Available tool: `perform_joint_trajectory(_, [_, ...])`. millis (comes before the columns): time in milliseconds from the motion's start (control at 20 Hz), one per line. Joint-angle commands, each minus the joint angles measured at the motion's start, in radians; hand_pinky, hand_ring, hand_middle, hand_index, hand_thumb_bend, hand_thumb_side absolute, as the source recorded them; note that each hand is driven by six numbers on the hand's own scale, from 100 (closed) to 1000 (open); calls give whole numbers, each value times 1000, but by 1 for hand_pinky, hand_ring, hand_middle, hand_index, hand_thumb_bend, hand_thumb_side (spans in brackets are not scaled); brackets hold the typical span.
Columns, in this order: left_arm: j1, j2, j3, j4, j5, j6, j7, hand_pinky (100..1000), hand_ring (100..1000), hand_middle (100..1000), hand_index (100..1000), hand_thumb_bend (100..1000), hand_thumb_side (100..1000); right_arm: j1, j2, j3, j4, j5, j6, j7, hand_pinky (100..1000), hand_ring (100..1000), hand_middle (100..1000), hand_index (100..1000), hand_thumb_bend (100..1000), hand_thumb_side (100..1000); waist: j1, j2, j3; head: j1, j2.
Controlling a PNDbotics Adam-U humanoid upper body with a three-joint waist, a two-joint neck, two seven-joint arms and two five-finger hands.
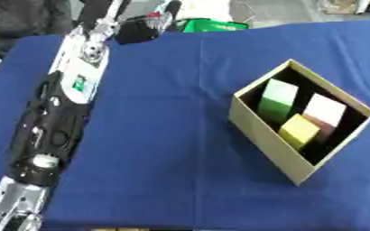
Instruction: Pick up objects on the table and place them in the box.
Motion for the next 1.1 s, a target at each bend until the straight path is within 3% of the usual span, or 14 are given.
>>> perform_joint_trajectory(50, [40,-8,12,-84,52,47,52,651,682,664,814,324,593,-4,-5,0,-21,10,1,-3,807,923,750,920,100,551,-3,-11,3,-1,2])
perform_joint_trajectory(250, [140,-16,-12,-149,114,90,93,648,681,661,815,312,600,-5,-4,8,-21,7,1,1,805,924,763,922,100,529,1,-6,4,2,7])
perform_joint_trajectory(600, [267,-19,-21,-222,224,86,64,637,663,639,813,282,622,-6,2,20,-21,-4,3,14,802,924,768,922,100,489,5,-9,2,0,11])
perform_joint_trajectory(1100, [336,-21,13,-220,368,52,-6,629,652,625,807,232,637,-9,6,27,-21,-12,7,30,799,917,744,922,100,467,7,-9,2,-10,2])
